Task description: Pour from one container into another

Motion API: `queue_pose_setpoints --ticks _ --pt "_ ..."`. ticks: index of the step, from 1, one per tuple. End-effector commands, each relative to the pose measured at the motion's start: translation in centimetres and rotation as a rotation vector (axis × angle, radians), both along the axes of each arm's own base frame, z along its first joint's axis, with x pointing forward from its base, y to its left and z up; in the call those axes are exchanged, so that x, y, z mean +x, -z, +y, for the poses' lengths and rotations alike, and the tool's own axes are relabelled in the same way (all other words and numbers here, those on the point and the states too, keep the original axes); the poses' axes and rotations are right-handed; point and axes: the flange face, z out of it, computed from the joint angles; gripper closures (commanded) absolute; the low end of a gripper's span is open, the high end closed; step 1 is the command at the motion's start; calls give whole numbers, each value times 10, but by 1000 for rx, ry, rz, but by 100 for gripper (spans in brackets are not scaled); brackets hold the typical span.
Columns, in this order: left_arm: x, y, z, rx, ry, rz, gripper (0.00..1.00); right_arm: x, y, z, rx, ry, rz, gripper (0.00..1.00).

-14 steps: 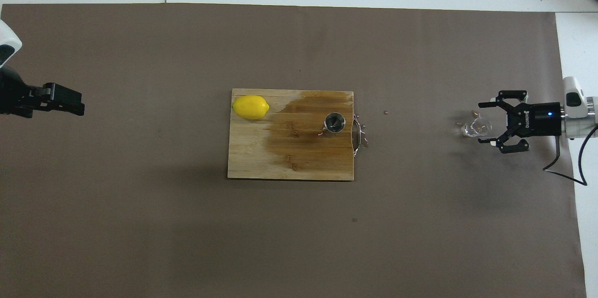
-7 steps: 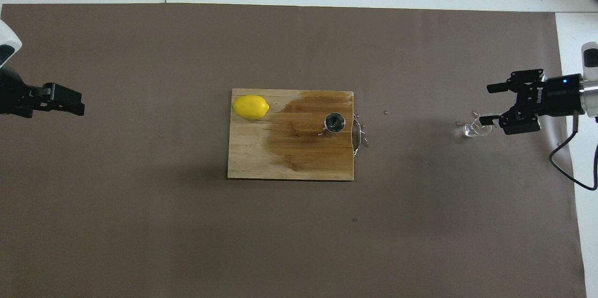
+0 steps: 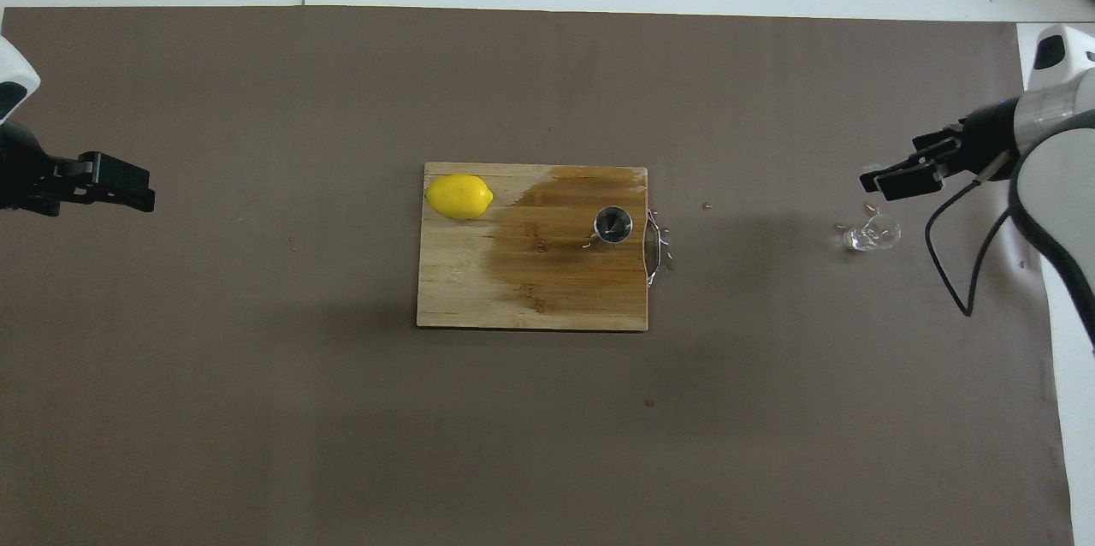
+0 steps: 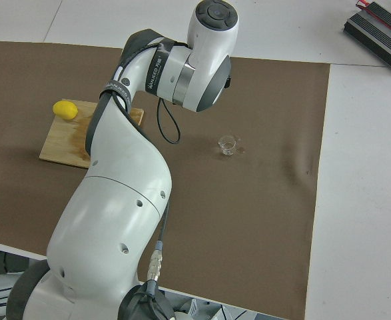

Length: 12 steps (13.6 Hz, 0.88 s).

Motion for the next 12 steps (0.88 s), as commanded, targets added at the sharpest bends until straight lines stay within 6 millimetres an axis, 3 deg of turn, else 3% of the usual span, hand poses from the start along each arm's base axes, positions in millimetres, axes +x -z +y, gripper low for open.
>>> queue_pose_setpoints --ticks 1,3,7,12 --pt "-8 -3 3 13 -4 5 0 2 -11 26 -93 229 10 0" --pt "-8 -3 2 13 -1 5 0 4 -32 33 -126 380 -15 0" --pt "-8 -3 2 13 -1 5 0 -14 -76 12 -109 469 -20 0" --pt "-8 -3 3 13 -4 5 0 -42 -148 -18 -119 616 67 0"
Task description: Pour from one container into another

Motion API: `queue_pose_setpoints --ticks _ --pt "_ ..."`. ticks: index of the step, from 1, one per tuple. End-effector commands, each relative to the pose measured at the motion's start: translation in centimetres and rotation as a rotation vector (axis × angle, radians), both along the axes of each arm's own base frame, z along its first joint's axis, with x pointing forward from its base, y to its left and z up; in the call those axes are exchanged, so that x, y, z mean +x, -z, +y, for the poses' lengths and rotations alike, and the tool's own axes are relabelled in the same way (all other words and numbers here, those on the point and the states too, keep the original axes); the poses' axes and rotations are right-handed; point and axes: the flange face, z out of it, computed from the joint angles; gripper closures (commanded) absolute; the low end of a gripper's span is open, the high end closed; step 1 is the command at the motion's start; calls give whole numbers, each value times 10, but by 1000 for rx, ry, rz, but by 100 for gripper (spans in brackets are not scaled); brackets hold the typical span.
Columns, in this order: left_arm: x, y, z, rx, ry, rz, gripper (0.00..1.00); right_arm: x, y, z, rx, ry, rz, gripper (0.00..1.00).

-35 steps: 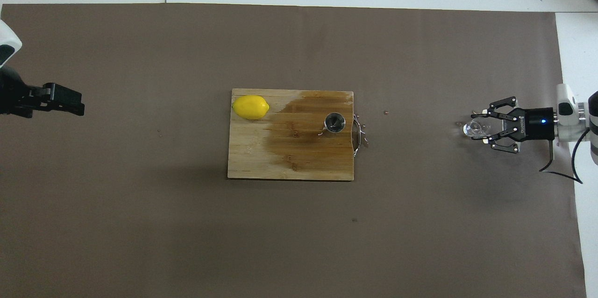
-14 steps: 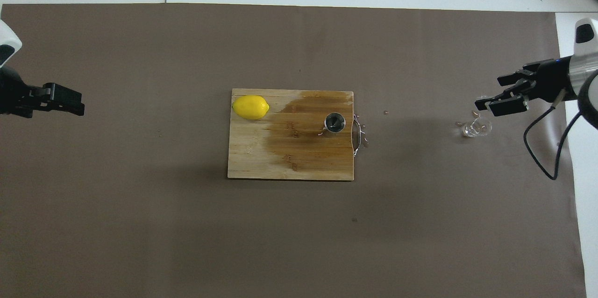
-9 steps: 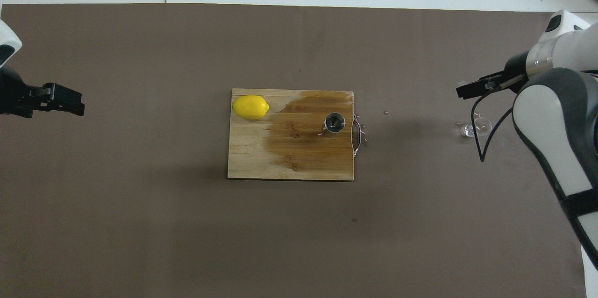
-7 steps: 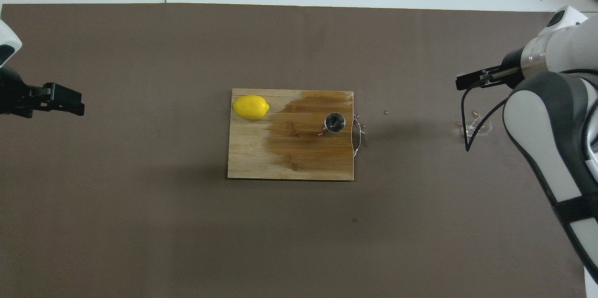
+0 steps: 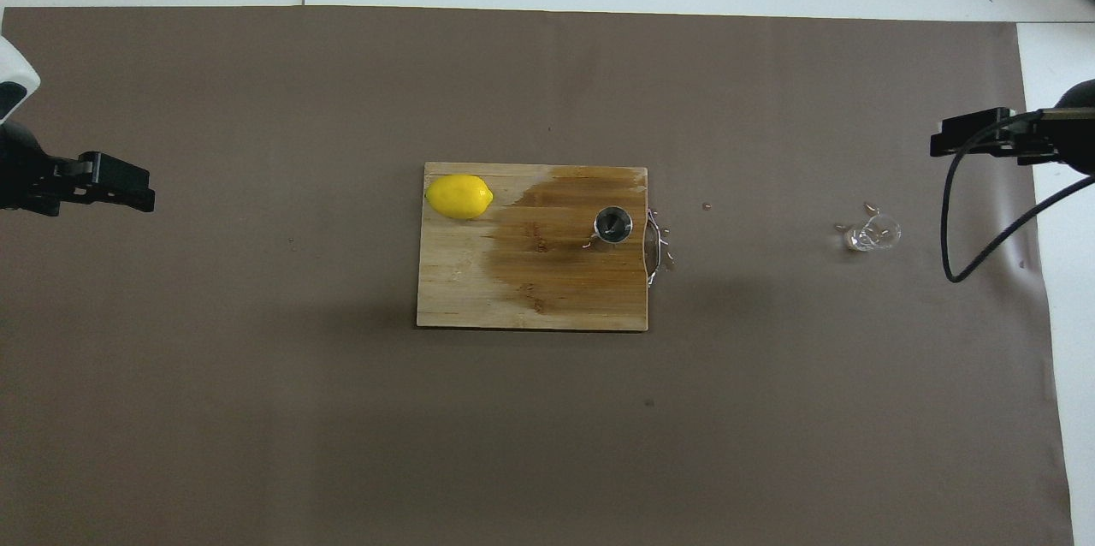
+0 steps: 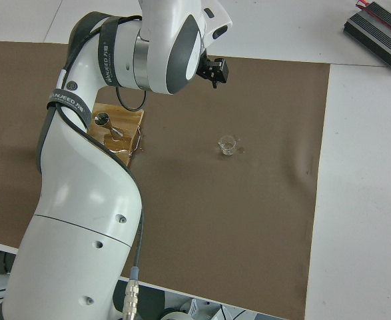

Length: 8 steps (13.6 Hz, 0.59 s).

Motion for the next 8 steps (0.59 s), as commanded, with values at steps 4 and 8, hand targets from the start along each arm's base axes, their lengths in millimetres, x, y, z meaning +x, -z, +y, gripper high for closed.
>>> queue_pose_setpoints --ticks 4,8 --pt "-8 -3 2 13 -1 5 0 -24 -37 -13 -55 30 80 0" --pt "-8 -3 3 13 -2 5 0 -29 -23 17 -82 -27 58 0"
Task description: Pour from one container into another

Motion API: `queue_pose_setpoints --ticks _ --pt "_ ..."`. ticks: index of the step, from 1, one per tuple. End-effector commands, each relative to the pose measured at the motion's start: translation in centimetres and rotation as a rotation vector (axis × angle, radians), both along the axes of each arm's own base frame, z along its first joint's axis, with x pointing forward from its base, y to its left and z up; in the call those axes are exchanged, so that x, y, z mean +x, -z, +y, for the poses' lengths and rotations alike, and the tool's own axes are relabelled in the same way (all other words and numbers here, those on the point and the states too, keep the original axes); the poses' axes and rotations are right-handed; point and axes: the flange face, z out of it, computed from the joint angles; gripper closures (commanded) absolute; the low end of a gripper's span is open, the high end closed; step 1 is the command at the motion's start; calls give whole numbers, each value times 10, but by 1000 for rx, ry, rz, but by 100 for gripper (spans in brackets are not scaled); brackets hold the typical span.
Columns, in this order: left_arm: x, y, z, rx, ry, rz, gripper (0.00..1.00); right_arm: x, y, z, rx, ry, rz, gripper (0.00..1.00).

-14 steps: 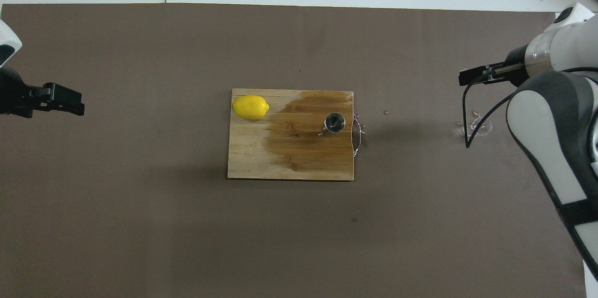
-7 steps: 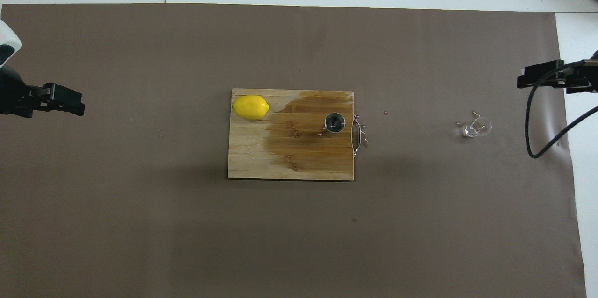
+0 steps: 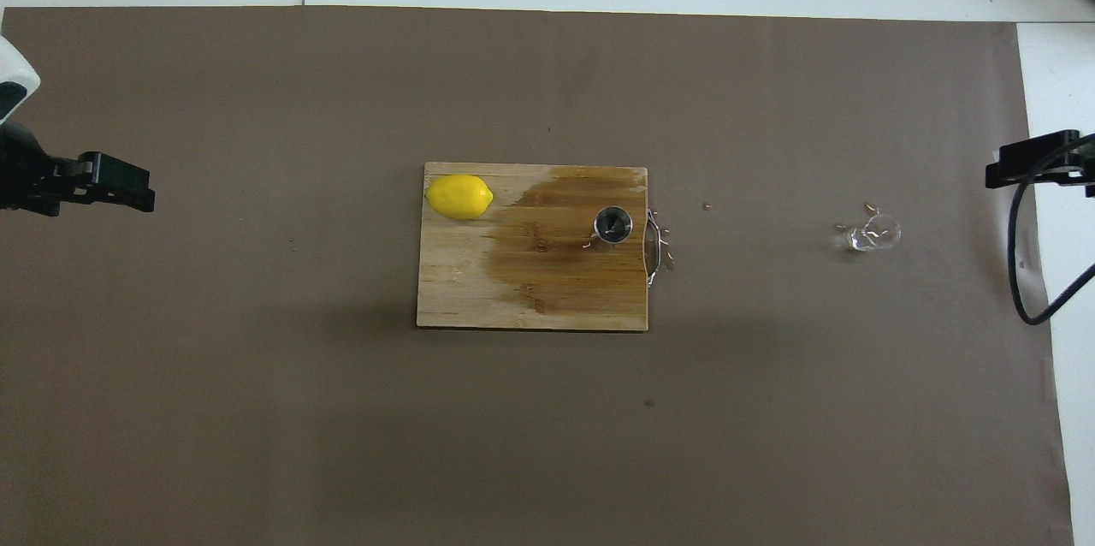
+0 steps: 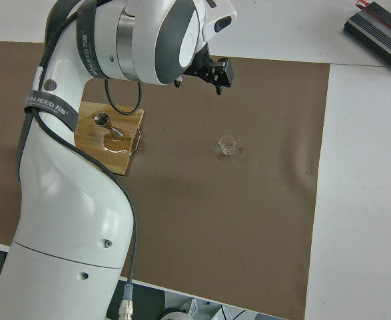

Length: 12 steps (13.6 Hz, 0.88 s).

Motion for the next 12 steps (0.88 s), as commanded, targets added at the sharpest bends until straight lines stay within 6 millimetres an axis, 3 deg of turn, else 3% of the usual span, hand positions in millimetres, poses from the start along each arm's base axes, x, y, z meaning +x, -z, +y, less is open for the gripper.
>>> queue_pose_setpoints --ticks 1,8,11,12 --pt "-8 -3 3 13 -4 5 0 -9 4 14 -24 -2 -3 0" --pt "-8 -3 2 13 -1 5 0 -25 11 7 -18 3 89 0" --pt "-8 -3 2 13 -2 5 0 -29 9 -22 -15 35 94 0" --pt "-9 -3 2 13 -1 6 0 -27 8 -21 -17 -1 84 0"
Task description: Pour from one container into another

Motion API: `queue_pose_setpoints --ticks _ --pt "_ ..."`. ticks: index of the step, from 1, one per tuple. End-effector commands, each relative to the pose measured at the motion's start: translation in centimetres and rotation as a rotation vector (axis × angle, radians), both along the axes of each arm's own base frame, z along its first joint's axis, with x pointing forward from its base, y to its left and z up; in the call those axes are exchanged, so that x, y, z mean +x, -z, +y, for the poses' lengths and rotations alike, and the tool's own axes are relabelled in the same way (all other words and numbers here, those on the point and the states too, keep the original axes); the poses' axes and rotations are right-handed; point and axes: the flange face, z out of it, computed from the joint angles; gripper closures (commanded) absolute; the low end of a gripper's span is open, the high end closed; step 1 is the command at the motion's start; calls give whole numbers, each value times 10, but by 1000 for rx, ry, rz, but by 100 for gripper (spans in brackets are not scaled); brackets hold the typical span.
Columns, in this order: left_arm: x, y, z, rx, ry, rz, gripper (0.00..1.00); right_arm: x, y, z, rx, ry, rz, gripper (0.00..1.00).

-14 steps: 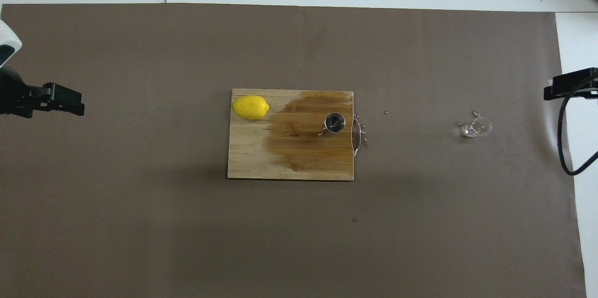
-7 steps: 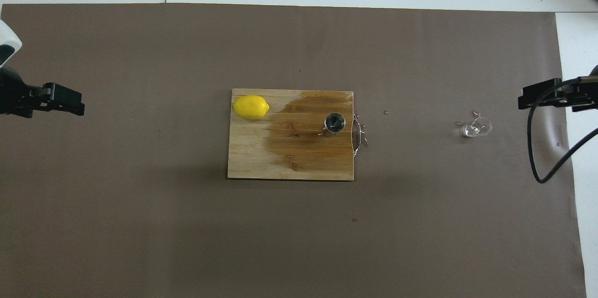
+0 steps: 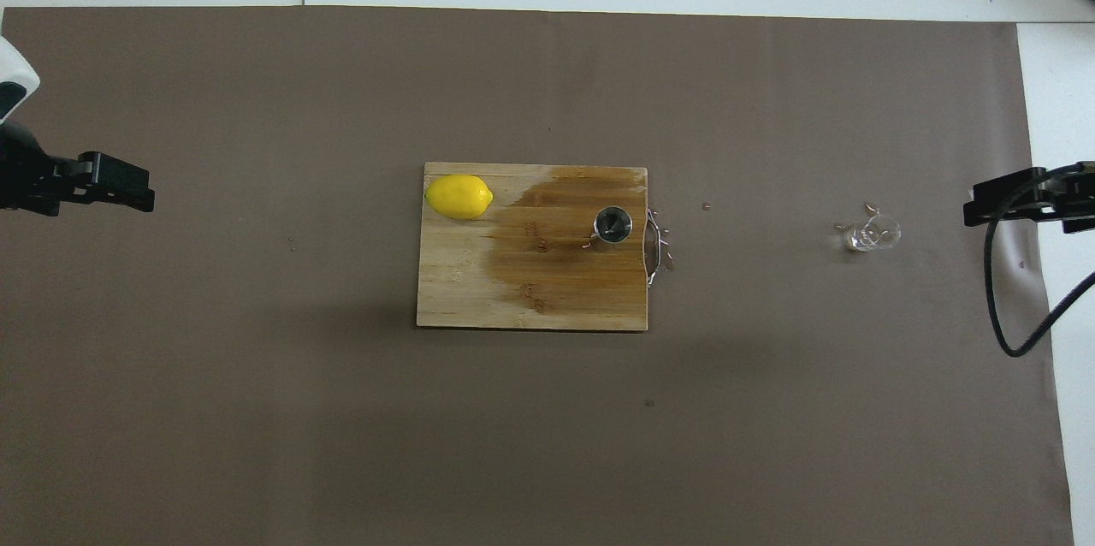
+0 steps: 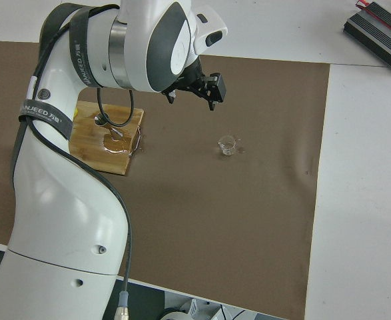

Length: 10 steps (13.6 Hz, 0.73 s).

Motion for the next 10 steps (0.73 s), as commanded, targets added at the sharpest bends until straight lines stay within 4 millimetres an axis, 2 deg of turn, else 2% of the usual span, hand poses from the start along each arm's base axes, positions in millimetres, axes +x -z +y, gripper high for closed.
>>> queue_pose_setpoints --ticks 1,4,10 --pt "-8 -3 3 13 -2 5 0 -6 -4 -3 -24 -32 -11 0" --pt "-8 -3 3 13 -2 5 0 -6 -5 -3 -36 21 -11 0" --pt "-8 -3 3 13 -2 5 0 -5 -4 3 -50 8 -13 0"
